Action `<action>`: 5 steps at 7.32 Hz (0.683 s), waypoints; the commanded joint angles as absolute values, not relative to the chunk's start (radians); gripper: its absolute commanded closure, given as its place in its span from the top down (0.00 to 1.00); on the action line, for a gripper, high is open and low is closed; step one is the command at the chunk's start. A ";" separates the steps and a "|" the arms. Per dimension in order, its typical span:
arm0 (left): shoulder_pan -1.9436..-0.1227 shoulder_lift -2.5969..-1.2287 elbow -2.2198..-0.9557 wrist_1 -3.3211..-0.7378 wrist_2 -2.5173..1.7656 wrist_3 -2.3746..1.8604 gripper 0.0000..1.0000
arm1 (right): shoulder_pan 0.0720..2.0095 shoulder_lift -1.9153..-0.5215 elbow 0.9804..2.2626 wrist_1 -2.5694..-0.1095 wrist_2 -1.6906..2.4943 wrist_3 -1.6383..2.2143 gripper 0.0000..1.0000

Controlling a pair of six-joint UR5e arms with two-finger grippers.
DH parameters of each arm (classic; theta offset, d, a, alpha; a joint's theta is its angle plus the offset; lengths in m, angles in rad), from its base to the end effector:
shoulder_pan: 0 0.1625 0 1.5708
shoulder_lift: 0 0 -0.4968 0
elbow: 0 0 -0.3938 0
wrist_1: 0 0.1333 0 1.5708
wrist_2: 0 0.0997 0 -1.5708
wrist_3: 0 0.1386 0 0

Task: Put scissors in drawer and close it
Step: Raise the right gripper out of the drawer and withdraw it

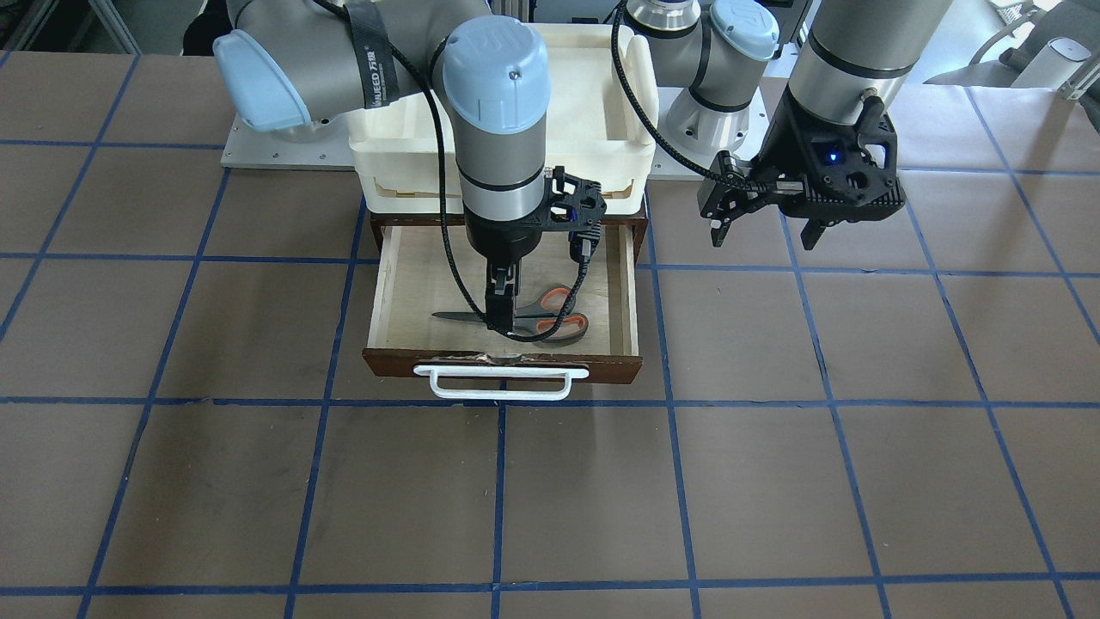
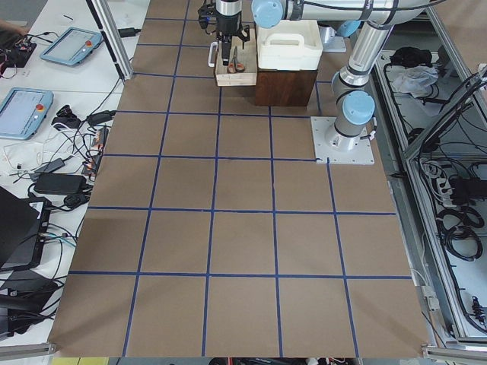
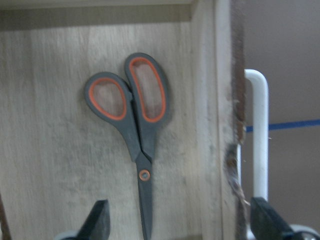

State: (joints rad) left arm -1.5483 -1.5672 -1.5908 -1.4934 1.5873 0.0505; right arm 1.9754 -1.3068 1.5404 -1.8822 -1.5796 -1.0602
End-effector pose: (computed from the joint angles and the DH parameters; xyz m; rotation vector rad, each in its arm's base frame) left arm -0.1197 -0.5027 0.5206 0.0429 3.1212 -0.0942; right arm 0.3666 -0.5206 0.4205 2.0766 -2.3101 0.1101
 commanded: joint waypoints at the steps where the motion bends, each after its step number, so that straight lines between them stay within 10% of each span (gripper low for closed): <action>1: -1.546 -1.571 -1.588 -1.494 1.586 0.052 1.00 | 1.837 -1.421 1.537 -1.855 -1.631 -1.037 1.00; 5: -1.557 -1.603 -1.589 -1.486 1.586 0.046 1.00 | 1.618 -1.558 1.549 -1.709 -1.621 -0.897 1.00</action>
State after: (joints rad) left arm -1.5505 -1.5937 -1.5832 -1.4903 1.5862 0.0520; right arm 1.6557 -1.5180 1.5437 -1.7498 -1.6270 -0.9925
